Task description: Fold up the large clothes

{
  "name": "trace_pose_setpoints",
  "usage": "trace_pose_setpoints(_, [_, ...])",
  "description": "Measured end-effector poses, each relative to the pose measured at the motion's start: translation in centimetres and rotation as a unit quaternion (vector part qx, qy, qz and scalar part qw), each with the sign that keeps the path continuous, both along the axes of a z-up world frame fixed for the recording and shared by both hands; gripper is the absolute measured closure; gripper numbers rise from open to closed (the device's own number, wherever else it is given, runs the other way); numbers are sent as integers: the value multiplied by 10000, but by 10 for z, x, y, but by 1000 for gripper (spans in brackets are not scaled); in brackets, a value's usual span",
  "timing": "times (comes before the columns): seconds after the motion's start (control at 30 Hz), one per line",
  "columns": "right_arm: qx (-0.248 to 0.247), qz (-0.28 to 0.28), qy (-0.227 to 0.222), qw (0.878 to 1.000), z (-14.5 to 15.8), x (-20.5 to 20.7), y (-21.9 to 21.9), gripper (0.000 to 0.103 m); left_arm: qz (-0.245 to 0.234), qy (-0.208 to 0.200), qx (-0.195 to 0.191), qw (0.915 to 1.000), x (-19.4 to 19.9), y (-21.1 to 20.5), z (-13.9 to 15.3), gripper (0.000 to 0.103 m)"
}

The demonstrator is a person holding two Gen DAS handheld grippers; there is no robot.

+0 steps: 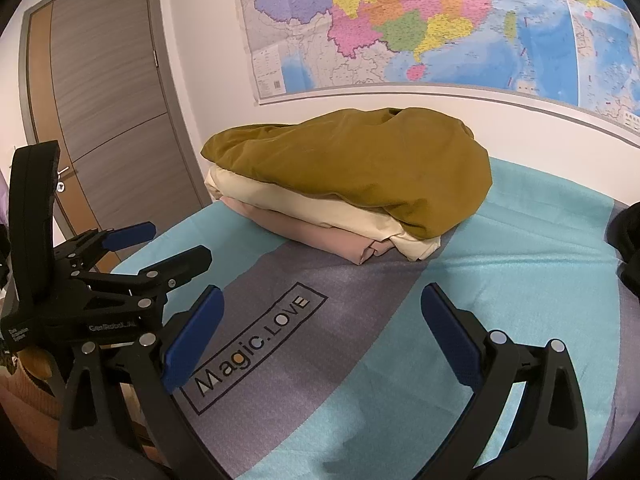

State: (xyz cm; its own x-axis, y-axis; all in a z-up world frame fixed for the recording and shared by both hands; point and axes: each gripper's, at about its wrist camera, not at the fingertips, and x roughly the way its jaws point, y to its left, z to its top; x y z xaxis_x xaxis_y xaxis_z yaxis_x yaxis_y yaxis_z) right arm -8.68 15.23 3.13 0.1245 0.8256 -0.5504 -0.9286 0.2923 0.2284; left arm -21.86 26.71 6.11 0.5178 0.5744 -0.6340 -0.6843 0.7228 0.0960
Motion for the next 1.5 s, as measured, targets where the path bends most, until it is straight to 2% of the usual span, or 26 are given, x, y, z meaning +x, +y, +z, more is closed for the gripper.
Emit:
trace_pose_setpoints(1.0, [30,-12,79,10000,-1,-1,-2,6,-50,111,-111,9999,2,-3,-4,7])
trace_pose_setpoints(1.17, [68,-124,105,9998,0,4,-9,6,-227,-22,-115,9997,7,-10,-5,7])
trace_pose_setpoints(1.33, [58,-515,184,9985,-3,19,-36,6,-426,-16,-579,9974,27,-16,-15,7])
trace_pose_setpoints(1.5, [49,-1186,207,9927,-4,40,-79,6,-938,-107,-1297,9870,56,-27,-29,7])
